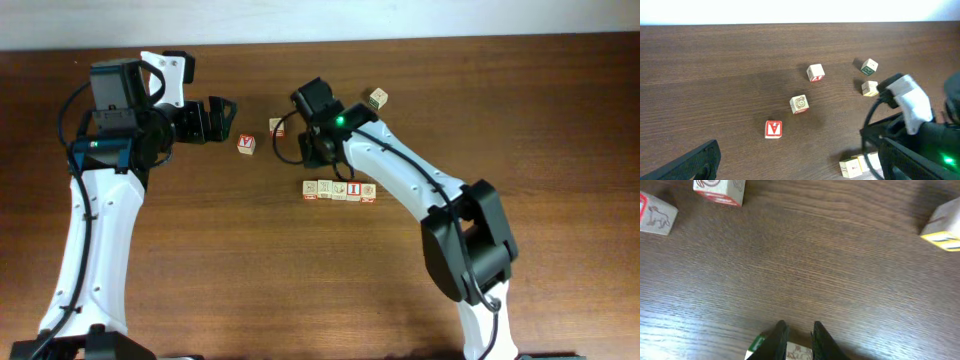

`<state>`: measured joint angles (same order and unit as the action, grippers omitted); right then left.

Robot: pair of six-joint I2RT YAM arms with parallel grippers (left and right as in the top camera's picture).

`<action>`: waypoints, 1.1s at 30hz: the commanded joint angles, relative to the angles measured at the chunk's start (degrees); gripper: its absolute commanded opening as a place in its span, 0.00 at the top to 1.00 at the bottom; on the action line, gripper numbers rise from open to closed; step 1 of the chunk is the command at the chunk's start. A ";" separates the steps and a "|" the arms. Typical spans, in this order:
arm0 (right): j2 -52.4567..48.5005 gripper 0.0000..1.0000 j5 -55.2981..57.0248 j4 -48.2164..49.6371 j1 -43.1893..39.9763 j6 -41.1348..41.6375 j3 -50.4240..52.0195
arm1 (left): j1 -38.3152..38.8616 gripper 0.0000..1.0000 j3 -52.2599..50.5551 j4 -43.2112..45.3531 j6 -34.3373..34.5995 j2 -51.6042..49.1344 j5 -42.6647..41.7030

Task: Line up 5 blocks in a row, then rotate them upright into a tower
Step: 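Nudge the row's left end blocks into line with the right gripper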

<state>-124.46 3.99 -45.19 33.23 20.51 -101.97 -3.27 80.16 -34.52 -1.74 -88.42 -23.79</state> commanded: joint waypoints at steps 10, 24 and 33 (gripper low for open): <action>-5.92 0.82 -4.42 -1.14 1.38 0.68 0.42 | 0.13 0.01 1.09 0.11 -0.92 -0.20 -0.44; -5.99 0.82 -4.42 -3.82 1.64 2.47 0.42 | 0.13 0.01 1.09 0.11 -0.92 -0.20 -0.44; -5.99 0.82 -4.85 -4.98 1.64 2.93 0.42 | 0.13 0.01 1.09 0.11 -0.92 -0.20 -0.44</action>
<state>-129.60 -0.34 -49.80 34.59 22.48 -101.93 -3.27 80.16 -34.50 -1.74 -88.42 -23.79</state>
